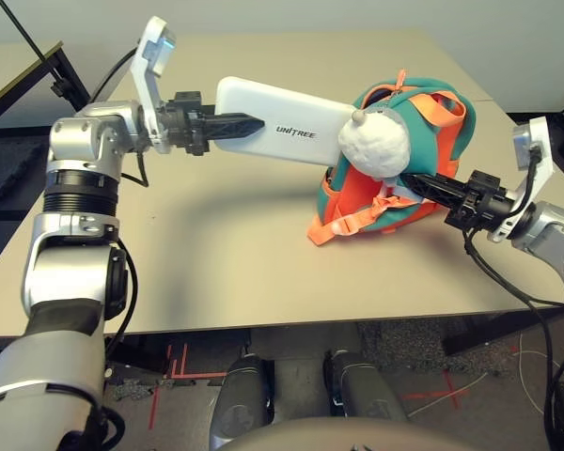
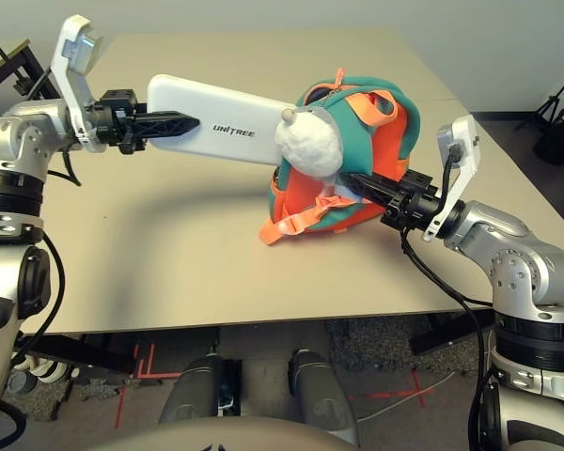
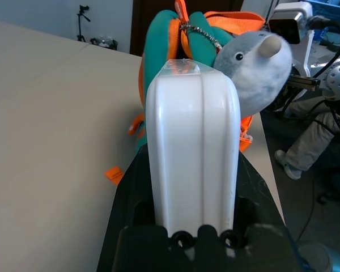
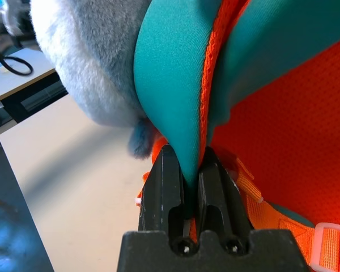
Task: Put the pencil case into the backpack and zip it.
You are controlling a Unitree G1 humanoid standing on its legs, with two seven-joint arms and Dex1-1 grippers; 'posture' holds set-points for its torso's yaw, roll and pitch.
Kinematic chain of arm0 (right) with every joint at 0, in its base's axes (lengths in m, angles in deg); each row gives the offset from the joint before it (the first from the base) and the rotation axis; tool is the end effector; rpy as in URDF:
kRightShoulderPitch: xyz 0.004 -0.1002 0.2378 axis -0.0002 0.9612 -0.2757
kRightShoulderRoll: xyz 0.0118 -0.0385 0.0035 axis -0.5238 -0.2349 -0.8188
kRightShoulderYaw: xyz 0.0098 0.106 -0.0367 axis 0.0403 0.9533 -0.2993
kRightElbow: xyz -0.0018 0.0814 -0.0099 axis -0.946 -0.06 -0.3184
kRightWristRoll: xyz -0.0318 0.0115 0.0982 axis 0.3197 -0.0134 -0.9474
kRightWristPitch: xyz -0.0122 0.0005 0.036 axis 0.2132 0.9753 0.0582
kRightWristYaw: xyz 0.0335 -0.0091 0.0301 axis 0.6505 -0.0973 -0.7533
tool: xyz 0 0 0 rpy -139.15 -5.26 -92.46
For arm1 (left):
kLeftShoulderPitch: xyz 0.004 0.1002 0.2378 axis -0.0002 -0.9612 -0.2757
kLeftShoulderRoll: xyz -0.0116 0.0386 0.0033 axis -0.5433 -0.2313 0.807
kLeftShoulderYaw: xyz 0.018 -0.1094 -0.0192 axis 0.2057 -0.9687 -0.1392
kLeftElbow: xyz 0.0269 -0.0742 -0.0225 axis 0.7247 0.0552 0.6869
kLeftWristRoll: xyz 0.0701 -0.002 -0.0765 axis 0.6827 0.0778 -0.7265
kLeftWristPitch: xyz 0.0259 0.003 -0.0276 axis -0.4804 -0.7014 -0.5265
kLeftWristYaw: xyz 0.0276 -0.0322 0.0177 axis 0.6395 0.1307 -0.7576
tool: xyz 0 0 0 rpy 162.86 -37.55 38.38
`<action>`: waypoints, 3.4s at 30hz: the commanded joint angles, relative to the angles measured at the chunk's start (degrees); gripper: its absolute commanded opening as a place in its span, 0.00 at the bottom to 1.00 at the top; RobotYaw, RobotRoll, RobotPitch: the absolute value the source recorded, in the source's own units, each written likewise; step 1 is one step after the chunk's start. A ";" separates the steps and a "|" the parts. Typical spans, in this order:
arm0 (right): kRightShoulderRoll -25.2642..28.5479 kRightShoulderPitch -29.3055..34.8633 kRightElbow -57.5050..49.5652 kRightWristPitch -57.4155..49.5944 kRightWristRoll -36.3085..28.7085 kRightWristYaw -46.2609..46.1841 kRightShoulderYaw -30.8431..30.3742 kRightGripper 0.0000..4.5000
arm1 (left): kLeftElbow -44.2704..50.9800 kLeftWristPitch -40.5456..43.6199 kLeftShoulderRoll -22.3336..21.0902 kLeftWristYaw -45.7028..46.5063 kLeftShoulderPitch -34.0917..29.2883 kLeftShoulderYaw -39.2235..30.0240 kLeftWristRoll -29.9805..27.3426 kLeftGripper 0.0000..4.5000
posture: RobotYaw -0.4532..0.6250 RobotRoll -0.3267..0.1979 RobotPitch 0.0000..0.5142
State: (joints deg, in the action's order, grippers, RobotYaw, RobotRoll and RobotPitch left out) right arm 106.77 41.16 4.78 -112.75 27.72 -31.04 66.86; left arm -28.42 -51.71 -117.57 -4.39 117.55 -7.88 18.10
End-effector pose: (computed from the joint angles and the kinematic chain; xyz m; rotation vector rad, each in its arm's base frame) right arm 0.2393 -0.2654 0.1658 0.2159 0.0966 0.8845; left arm 0.3630 0.2195 0.2235 -0.0970 0.1574 -1.3399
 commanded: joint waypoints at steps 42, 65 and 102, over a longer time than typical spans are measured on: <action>-1.40 1.02 -0.81 3.03 1.01 -0.70 -2.03 0.00 | -18.35 -13.04 9.14 1.71 9.78 -1.07 11.69 0.99 | 0.23 0.62 0.02; -0.87 -0.67 1.25 3.46 2.23 0.43 -2.66 0.00 | 3.33 -2.42 7.11 7.81 -0.94 2.46 8.53 0.01 | 0.23 0.62 0.01; -1.17 0.81 -0.61 2.97 1.26 -0.71 -2.19 0.00 | -19.54 -16.61 19.49 14.91 5.99 2.99 13.37 0.01 | 0.19 0.62 0.05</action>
State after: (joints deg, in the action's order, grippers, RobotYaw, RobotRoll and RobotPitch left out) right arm 105.68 41.83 5.28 -109.53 29.82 -31.75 64.65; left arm -46.03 -67.27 -98.84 9.49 122.30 -5.12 30.40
